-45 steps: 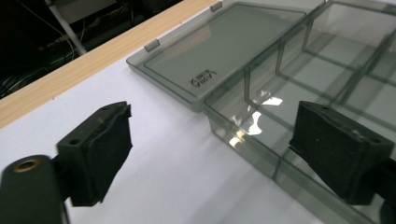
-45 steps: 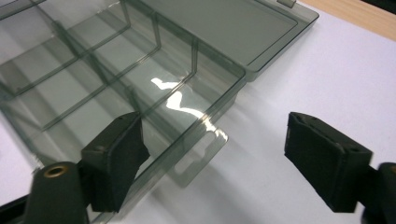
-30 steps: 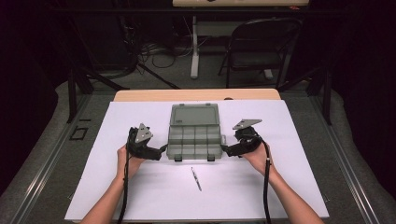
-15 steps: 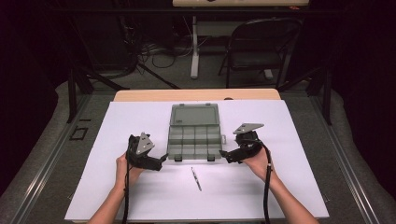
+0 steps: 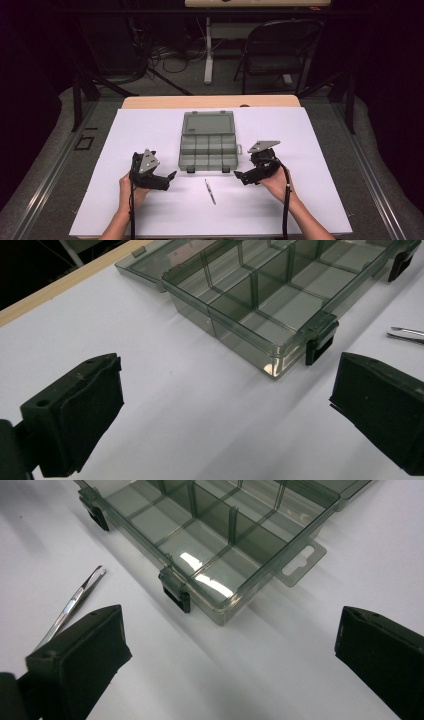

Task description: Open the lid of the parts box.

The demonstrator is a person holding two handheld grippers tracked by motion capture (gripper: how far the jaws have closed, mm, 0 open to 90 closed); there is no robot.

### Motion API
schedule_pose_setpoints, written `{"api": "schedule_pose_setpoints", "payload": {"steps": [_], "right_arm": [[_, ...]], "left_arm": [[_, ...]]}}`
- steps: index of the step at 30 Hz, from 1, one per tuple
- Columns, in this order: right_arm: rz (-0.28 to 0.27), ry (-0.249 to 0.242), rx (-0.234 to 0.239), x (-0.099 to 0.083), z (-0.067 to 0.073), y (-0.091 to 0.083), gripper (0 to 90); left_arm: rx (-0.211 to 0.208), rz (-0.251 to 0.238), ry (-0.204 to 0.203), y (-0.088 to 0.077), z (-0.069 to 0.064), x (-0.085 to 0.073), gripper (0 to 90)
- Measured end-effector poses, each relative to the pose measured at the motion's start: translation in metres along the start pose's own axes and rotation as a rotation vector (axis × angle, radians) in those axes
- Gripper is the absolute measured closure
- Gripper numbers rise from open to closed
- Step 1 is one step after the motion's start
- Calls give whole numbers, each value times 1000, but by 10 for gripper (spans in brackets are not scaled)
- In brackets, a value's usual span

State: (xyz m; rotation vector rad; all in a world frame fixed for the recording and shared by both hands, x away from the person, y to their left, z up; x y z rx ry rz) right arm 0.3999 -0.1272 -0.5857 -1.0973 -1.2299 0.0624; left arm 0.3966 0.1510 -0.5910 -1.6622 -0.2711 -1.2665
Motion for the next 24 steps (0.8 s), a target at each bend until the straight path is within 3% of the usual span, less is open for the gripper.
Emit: {"api": "schedule_pose_setpoints", "payload": {"steps": [2,3,4,7,8,9,20,24], "right_arm": [[-19,11,2,0,2,0,0],[48,5,17,-6,3,-5,0],[3,9,9,-3,4,-3,0],[2,9,10,-5,8,-6,0],[71,-5,18,-11,8,-11,0],[4,3,8,-7,9,-7,0],[21,8,16,-10,11,-4,0],[35,8,19,-11,12,-4,0]], "left_arm": [[-2,-4,-18,-3,-1,-3,2],[-6,-6,-26,-4,-2,-4,2],[-7,-5,-32,-5,-2,-6,1],[-4,-4,-32,-6,-3,-8,2],[0,-7,-27,-6,-2,-7,1],[1,-7,-27,-6,-2,-7,2],[8,-9,-20,-5,1,-7,2],[-11,-2,-19,-4,-3,-8,2]]}}
Point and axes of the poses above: each handheld gripper's, and its own axes: y roughly forward along the jaws, x roughly out of its top, z roughly to its left, the point moved 10 cm from there along y, roughly forward along the jaws, and after that the axes turned 9 degrees about -y, right-handed, at the moved point
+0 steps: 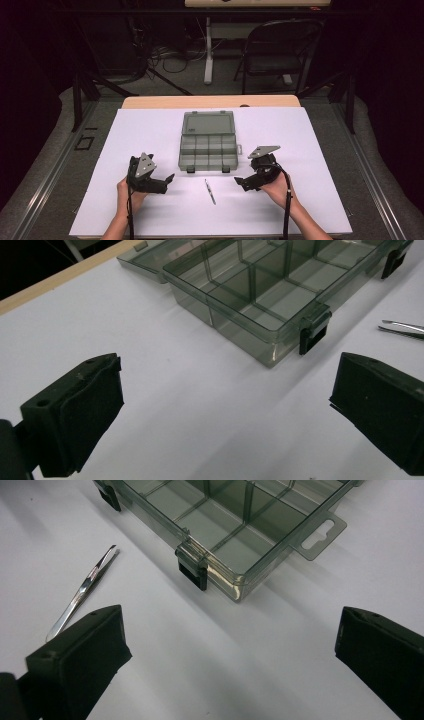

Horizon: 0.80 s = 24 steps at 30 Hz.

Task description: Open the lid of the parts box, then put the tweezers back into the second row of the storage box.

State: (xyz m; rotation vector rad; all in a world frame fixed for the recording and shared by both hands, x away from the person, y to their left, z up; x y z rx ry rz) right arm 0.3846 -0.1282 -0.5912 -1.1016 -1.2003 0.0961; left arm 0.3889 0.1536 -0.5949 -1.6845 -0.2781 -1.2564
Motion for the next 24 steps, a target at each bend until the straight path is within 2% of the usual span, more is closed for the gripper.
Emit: {"api": "schedule_pose_setpoints", "payload": {"steps": [2,4,9,14,18,24], "right_arm": [[-13,6,0,1,0,1,0],[-3,7,1,0,0,1,0],[-8,12,14,0,2,1,0],[0,8,24,2,7,-1,0],[2,16,47,1,10,0,0],[19,16,75,2,20,2,0]], "left_arm": [[2,-3,12,0,-1,1,2],[1,-7,14,-1,-2,2,1],[-22,-14,-4,-2,-5,4,2],[-6,-29,31,-5,-8,8,2],[-7,-21,20,-3,-7,7,2],[4,-38,30,-5,-7,11,2]]}}
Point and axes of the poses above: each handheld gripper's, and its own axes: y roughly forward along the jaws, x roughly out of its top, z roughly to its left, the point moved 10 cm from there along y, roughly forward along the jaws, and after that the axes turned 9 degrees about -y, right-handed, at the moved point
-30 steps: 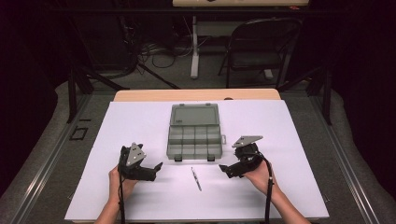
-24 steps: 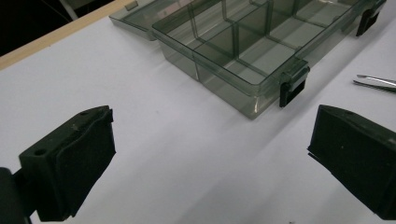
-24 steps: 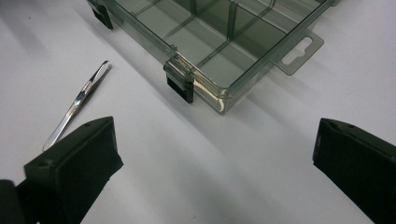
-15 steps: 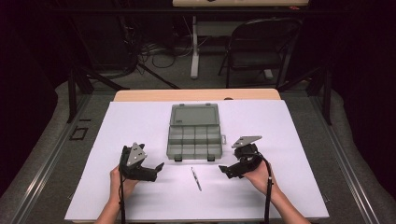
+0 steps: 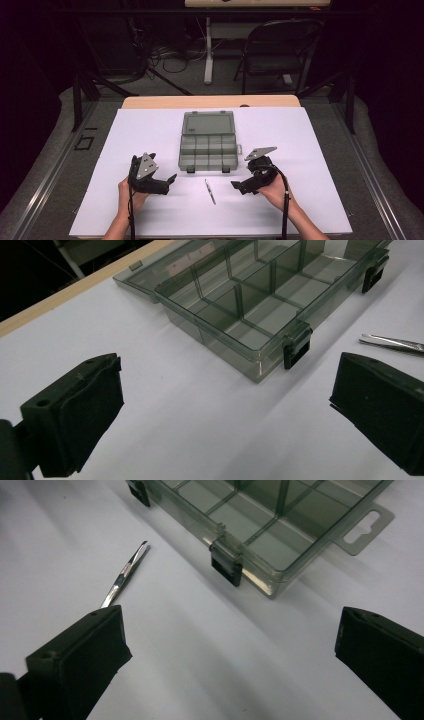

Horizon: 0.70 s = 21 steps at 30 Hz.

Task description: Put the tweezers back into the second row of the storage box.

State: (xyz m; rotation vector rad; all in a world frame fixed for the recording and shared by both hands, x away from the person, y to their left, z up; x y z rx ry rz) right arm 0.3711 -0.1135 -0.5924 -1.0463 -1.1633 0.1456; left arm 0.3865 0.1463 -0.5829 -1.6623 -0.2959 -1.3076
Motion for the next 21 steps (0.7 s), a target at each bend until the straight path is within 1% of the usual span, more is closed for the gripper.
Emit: {"api": "schedule_pose_setpoints", "payload": {"steps": [2,3,4,5,6,7,8,10,11,12,14,17,19,20,21], "right_arm": [[9,-6,12,-1,4,1,0],[19,0,20,-1,6,1,0],[24,3,19,-1,7,1,0],[0,7,12,2,8,2,0],[-8,6,9,4,8,2,0],[11,10,13,5,11,-1,0],[23,4,12,6,12,-2,0],[14,3,6,11,16,-2,0],[12,2,5,13,17,-2,0],[14,-11,-3,16,19,-1,0],[35,-14,3,19,24,-2,0],[45,-20,3,24,29,-1,0],[55,-13,4,27,33,1,0],[94,-15,14,26,35,0,0],[42,-3,6,31,37,5,0]], "left_arm": [[-2,-2,6,1,0,1,2],[-2,-1,8,2,-1,2,2],[-6,-1,12,2,-1,2,2],[-9,-3,9,3,-2,2,2],[-11,-1,14,3,-3,2,2],[-13,-3,12,2,-4,2,2],[-13,-5,14,2,-4,3,2],[-10,-8,23,1,-3,3,2],[-10,-5,19,1,-3,2,2],[-10,-5,16,2,-2,1,2],[-11,-3,15,1,-1,0,2],[-3,-12,11,-1,0,0,2],[1,-14,16,-2,1,0,2],[4,-15,15,-3,2,0,2],[5,-16,12,-3,2,0,2]]}}
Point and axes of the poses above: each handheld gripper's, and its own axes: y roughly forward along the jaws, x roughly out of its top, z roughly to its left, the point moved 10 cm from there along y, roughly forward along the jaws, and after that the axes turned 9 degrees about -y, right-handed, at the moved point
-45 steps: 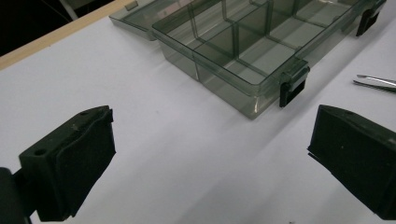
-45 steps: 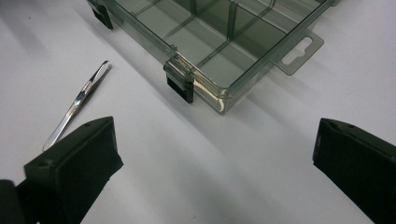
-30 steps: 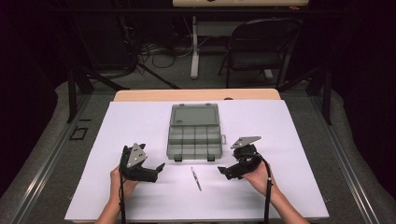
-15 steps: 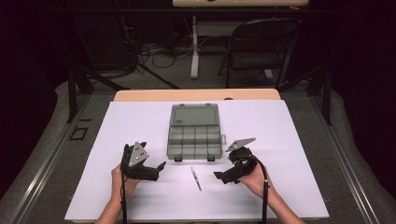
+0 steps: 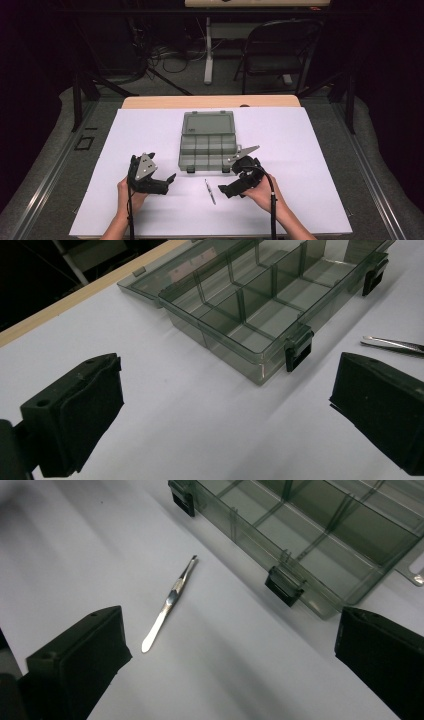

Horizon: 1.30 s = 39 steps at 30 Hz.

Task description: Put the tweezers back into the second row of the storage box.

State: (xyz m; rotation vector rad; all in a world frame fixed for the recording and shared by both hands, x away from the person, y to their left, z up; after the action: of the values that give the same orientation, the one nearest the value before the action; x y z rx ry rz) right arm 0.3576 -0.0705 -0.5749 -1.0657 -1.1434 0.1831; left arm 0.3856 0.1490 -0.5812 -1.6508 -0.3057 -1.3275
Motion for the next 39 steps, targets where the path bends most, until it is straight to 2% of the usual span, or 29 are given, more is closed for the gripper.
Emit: {"api": "schedule_pose_setpoints", "payload": {"steps": [8,10,12,13,16,17,18,20,24,27,35,39], "right_arm": [[98,4,37,2,17,14,0],[132,-7,41,2,19,16,0],[107,-9,30,6,21,22,0],[143,-22,33,4,22,21,0],[169,-42,27,6,24,23,6],[158,-47,25,7,26,26,13],[188,-59,29,6,26,25,23],[177,-66,16,8,27,30,37],[202,-88,19,7,31,34,56],[225,-125,21,6,36,38,84],[245,-130,27,4,38,45,153],[254,-158,12,5,37,48,207]], "left_arm": [[-2,-7,9,0,-1,1,2],[-2,-7,8,0,-1,1,2],[-4,-4,10,2,-2,1,2],[-6,-2,14,2,-2,1,2],[-10,-2,19,3,-3,2,2],[-11,-2,21,3,-4,2,2],[-11,-1,24,4,-4,2,2],[-13,-3,25,4,-5,3,2],[-14,-7,28,4,-5,3,1],[-15,-8,30,4,-5,4,2],[-20,-4,31,4,-6,4,2],[-36,-6,18,4,-6,4,2]]}}
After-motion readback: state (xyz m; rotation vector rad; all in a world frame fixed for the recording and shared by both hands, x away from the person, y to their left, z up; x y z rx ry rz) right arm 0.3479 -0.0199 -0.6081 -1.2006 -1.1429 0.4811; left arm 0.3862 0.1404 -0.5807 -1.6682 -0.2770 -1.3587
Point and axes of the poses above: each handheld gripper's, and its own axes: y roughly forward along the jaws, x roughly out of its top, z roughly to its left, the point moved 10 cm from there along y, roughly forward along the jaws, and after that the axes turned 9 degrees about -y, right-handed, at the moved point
